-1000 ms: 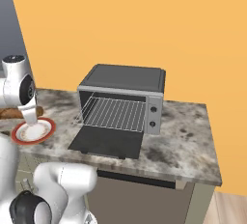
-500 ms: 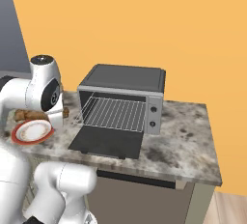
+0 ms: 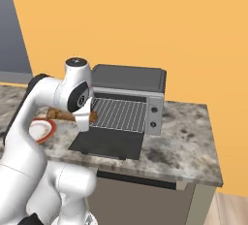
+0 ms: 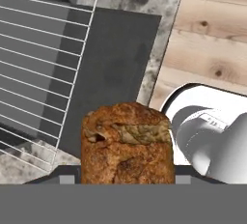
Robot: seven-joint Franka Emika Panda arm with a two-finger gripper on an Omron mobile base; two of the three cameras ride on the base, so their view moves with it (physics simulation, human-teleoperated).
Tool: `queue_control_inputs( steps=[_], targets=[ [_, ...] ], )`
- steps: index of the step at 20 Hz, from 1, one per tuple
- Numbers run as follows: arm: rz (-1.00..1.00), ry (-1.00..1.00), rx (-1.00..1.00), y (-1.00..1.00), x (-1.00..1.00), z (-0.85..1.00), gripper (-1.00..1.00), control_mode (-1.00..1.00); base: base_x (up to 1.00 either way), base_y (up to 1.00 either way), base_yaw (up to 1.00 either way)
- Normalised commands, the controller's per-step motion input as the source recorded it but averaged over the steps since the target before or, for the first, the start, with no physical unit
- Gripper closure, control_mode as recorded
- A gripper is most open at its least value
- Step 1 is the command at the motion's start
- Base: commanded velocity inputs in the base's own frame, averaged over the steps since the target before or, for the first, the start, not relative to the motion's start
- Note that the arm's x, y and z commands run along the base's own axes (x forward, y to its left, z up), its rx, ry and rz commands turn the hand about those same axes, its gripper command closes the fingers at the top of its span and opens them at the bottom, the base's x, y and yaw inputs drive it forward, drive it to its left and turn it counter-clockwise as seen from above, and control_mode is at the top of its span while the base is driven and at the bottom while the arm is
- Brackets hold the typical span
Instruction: Pull the toaster oven rack outwards. Pick up the baguette from the plate and place it on the toaster oven rack. Close the toaster oven door fully and set the temperature to the lowest setting.
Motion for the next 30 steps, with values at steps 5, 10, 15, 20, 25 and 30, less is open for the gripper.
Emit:
queue_control_inputs(
  steps=[5,10,15,20,25,30],
  targets=[
    [-0.2,0.02,-0.03,-0.25,0.3,-0.5,1.0,-1.0,0.0,0.0,0.0],
    [-0.14,0.0,-0.01,-0.13,0.34,-0.36,1.0,-1.0,0.0,0.0,0.0],
    [-0.04,0.0,-0.01,-0.09,0.52,-0.02,1.0,-1.0,0.0,0.0,0.0],
    [0.0,0.01,0.0,-0.17,0.35,-0.03,1.0,-1.0,0.0,0.0,0.0],
    [0.03,0.0,0.0,-0.07,0.12,-0.2,1.0,-1.0,0.0,0.0,0.0],
    [0.06,0.0,0.0,0.0,0.01,-0.25,1.0,-1.0,0.0,0.0,0.0]
  ],
)
